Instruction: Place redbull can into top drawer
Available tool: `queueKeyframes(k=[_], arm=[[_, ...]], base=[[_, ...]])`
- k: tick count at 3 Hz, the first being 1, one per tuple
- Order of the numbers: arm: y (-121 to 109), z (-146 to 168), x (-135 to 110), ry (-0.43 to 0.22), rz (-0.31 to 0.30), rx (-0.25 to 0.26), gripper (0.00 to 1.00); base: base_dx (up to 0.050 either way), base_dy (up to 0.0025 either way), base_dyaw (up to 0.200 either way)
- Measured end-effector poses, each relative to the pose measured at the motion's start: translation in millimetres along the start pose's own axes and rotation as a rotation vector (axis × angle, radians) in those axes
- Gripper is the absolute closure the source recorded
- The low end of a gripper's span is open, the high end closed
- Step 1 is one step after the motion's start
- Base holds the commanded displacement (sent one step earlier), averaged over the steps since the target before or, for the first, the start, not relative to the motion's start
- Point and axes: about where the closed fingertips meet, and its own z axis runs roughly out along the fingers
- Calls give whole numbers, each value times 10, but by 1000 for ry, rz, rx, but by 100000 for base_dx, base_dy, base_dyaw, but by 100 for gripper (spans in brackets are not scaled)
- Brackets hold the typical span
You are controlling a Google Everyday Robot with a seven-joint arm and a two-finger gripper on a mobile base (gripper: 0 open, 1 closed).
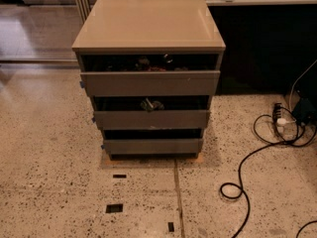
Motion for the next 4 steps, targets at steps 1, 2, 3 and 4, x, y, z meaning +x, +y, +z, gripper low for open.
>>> queueKeyframes(k=[1, 2, 3, 4], arm=[[-57, 66, 67, 22, -1, 9, 0], [-29, 164, 74, 9, -7, -13, 0], [205, 1015, 84, -57, -105, -243, 0], [573, 1812, 198, -87, -273, -538, 0]], base=[[0, 0, 0], [0, 0, 0], [0, 0, 0], [0, 0, 0]])
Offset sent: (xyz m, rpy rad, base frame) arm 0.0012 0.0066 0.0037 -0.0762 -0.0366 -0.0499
